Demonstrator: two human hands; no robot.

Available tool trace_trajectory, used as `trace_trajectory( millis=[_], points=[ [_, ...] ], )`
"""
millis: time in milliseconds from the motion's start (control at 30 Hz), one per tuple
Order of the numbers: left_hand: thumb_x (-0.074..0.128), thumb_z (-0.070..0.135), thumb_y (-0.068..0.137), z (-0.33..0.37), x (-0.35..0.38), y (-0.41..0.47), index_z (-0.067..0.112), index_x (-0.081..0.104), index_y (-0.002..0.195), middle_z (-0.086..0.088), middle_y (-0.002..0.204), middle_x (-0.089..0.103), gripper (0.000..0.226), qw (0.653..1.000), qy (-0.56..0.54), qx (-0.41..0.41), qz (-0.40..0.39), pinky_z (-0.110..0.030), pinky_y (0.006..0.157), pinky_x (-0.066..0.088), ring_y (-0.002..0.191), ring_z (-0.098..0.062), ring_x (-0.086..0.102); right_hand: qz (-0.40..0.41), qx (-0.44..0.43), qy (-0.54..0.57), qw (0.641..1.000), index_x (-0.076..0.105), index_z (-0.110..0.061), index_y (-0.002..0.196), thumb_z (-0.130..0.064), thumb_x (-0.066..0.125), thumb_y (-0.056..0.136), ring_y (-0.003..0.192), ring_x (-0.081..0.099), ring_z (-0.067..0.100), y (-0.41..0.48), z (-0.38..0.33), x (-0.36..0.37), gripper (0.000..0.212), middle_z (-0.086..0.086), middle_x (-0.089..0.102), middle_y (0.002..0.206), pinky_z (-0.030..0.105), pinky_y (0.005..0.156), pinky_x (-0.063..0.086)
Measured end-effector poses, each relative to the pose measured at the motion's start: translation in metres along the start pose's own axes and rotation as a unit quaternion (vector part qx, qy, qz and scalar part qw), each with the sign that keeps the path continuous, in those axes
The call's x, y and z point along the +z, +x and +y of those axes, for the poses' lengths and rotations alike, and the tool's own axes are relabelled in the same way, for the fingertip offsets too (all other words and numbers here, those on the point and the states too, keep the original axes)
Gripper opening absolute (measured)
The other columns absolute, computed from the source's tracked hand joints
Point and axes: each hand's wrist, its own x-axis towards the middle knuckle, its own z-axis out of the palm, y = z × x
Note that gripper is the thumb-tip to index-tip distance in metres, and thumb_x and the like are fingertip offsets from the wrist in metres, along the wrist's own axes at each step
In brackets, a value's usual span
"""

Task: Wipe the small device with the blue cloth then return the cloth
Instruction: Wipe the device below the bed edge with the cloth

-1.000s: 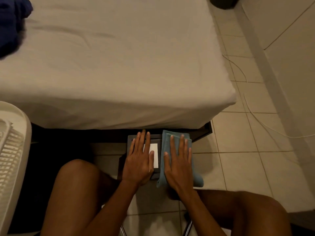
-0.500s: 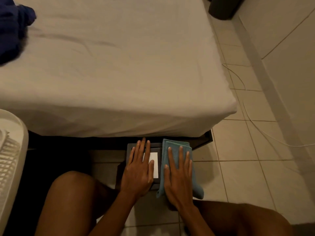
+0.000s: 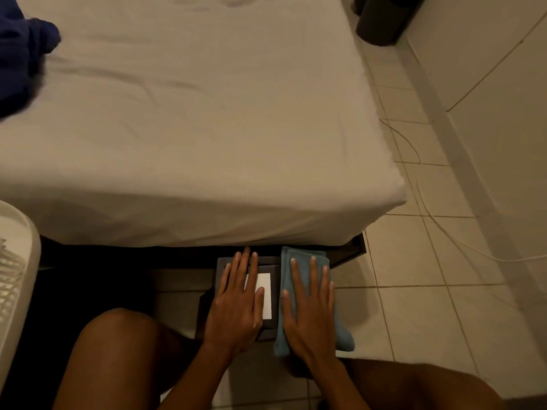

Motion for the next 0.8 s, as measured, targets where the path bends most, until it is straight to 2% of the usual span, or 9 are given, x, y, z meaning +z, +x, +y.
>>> trace_trajectory(
  millis=[100, 167, 300, 367, 500, 667, 800],
  points=[
    [0.019, 0.039, 0.103, 0.001, -0.001, 0.002, 0.014, 0.002, 0.158, -0.006, 0.167, 0.001, 0.063, 1.0, 0.0, 0.0, -0.002, -0.036, 0.124, 0.008, 0.154, -0.018, -0.005, 0.008, 0.009, -0.015, 1.0, 0.0, -0.037, 0.159, -0.056, 0.017, 0.1, 0.154, -0.015, 0.023, 0.015, -0.012, -0.002, 0.063, 0.0, -0.011, 0.168, 0.046, 0.124, -0.004],
    [0.019, 0.039, 0.103, 0.002, -0.002, 0.004, 0.013, 0.003, 0.158, -0.006, 0.167, 0.003, 0.062, 1.0, -0.003, -0.003, -0.003, -0.037, 0.124, 0.009, 0.154, -0.018, -0.004, -0.006, -0.021, -0.015, 1.0, 0.001, -0.036, 0.159, -0.052, 0.018, 0.102, 0.153, -0.017, 0.022, 0.005, -0.011, -0.002, 0.062, -0.001, -0.012, 0.168, 0.044, 0.124, -0.007],
    [0.025, 0.036, 0.103, 0.003, -0.004, 0.001, 0.012, 0.008, 0.158, -0.007, 0.167, 0.006, 0.062, 1.0, 0.002, -0.003, -0.006, -0.04, 0.123, 0.013, 0.154, -0.019, -0.002, -0.056, -0.053, 0.006, 0.997, -0.006, -0.045, 0.156, -0.051, 0.014, 0.102, 0.152, -0.02, 0.013, -0.022, 0.008, -0.006, 0.058, -0.009, -0.019, 0.166, 0.046, 0.124, -0.006],
    [0.026, 0.036, 0.103, 0.001, -0.004, 0.0, 0.011, 0.008, 0.158, -0.007, 0.167, 0.006, 0.062, 1.0, 0.01, -0.001, -0.004, -0.039, 0.123, 0.012, 0.154, -0.02, -0.001, -0.035, -0.037, 0.009, 0.999, -0.005, -0.046, 0.156, -0.051, 0.012, 0.102, 0.152, -0.019, 0.013, -0.006, 0.005, -0.007, 0.057, -0.007, -0.015, 0.167, 0.047, 0.125, -0.004],
    [0.026, 0.035, 0.104, 0.001, -0.002, 0.002, 0.013, 0.005, 0.158, -0.006, 0.167, 0.004, 0.062, 1.0, 0.007, 0.001, 0.0, -0.035, 0.125, 0.005, 0.154, -0.018, -0.003, 0.004, 0.012, -0.01, 1.0, 0.0, -0.04, 0.158, -0.049, 0.017, 0.103, 0.154, -0.01, 0.023, 0.025, -0.018, -0.005, 0.058, 0.003, -0.004, 0.168, 0.049, 0.125, 0.0],
    [0.023, 0.036, 0.104, 0.002, -0.005, 0.0, 0.014, 0.006, 0.158, -0.006, 0.167, 0.006, 0.061, 1.0, -0.005, -0.001, 0.0, -0.035, 0.124, 0.006, 0.154, -0.018, -0.002, -0.039, -0.053, 0.007, 0.998, 0.002, -0.04, 0.158, -0.049, 0.02, 0.103, 0.154, -0.015, 0.019, -0.019, -0.003, -0.008, 0.058, -0.005, -0.013, 0.167, 0.049, 0.124, 0.0],
    [0.024, 0.035, 0.105, 0.003, -0.004, 0.002, 0.015, 0.002, 0.158, -0.005, 0.167, 0.002, 0.061, 1.0, -0.009, -0.003, 0.001, -0.037, 0.125, 0.008, 0.154, -0.017, -0.005, -0.004, -0.022, -0.003, 1.0, 0.003, -0.04, 0.158, -0.051, 0.021, 0.102, 0.154, -0.015, 0.019, 0.01, -0.005, -0.008, 0.06, -0.003, -0.011, 0.168, 0.047, 0.124, -0.002]
  ],
)
